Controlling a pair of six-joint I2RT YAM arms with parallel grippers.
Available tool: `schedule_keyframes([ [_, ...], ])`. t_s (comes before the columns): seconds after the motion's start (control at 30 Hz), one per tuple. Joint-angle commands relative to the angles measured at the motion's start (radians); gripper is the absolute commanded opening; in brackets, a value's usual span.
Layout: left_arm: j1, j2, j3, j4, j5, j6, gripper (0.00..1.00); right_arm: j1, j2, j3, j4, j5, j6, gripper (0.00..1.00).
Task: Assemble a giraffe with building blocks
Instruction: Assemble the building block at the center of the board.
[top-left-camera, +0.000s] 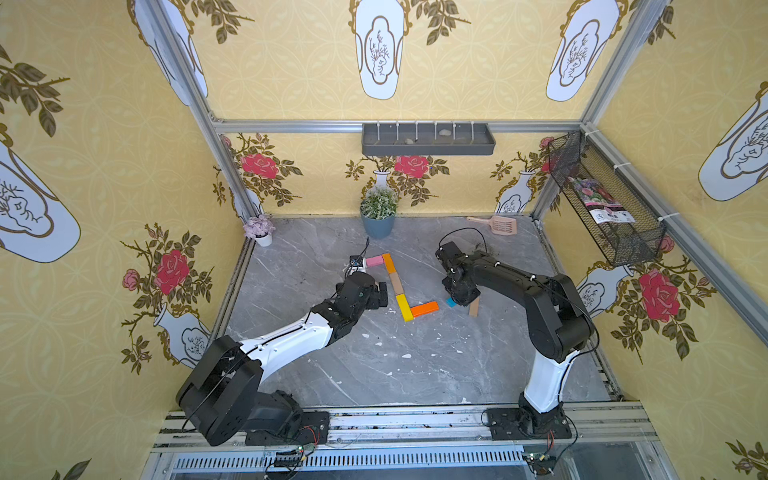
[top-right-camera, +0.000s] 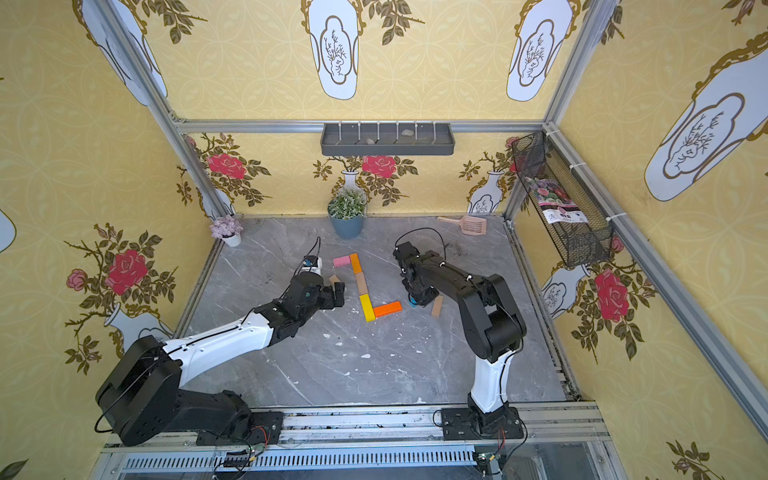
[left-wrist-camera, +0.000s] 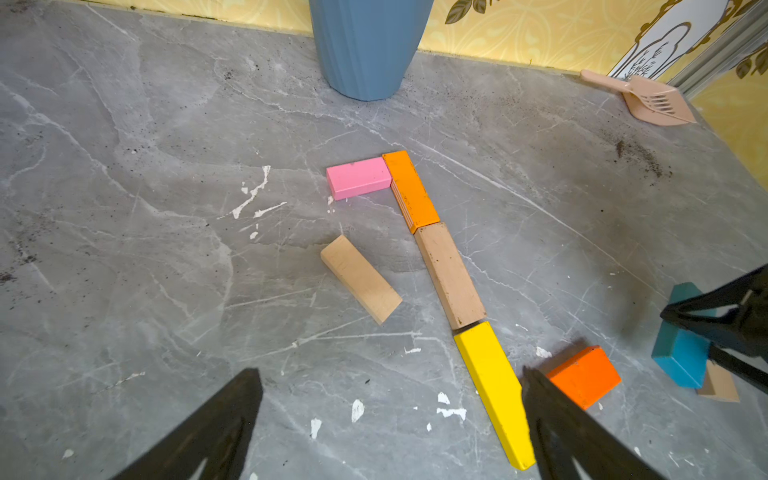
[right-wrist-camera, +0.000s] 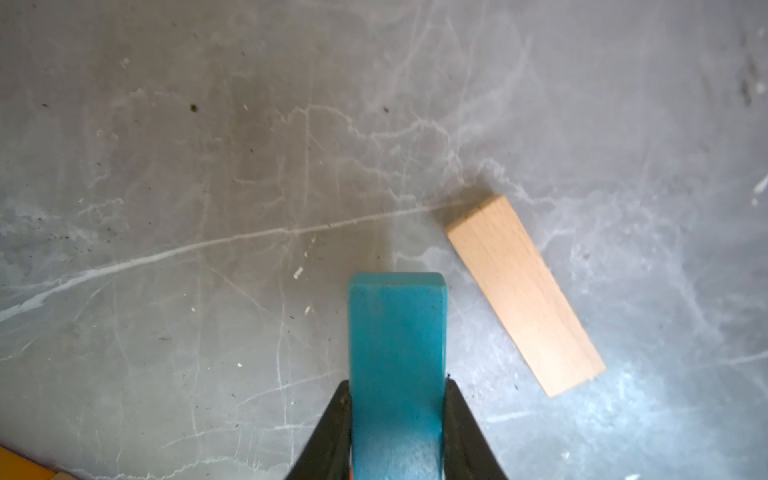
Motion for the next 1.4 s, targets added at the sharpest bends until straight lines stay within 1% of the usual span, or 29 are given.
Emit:
schedule_keyframes([
  [0.0,0.0,0.003,0.002,-0.002,-0.007,-0.004,0.99,0.019,0.001,-0.013,0.015,-0.005,0.153,0.2],
  [0.13,0.0,0.002,0.002,-0.003,-0.002,-0.005,0.99,0.028,0.009,-0.021,0.027,0.01,0.186,0.19],
  [0.23,0.0,0.003,0.004,-0.002,0.006,-0.006,0.99,0.028,0.009,-0.032,0.057,0.009,0.189,0.19],
  [0.57,0.0,0.001,0.004,-0.002,0.012,-0.007,0.99,0.023,0.035,-0.017,0.07,0.03,0.214,0.19],
  [1.17,0.0,0.002,0.005,-0.004,0.025,-0.008,0.99,0.026,0.071,-0.001,0.027,0.053,0.321,0.2],
  [1.37,0.0,-0.003,0.005,-0.004,0.025,-0.008,0.99,0.03,0.081,0.011,0.025,0.059,0.334,0.2],
])
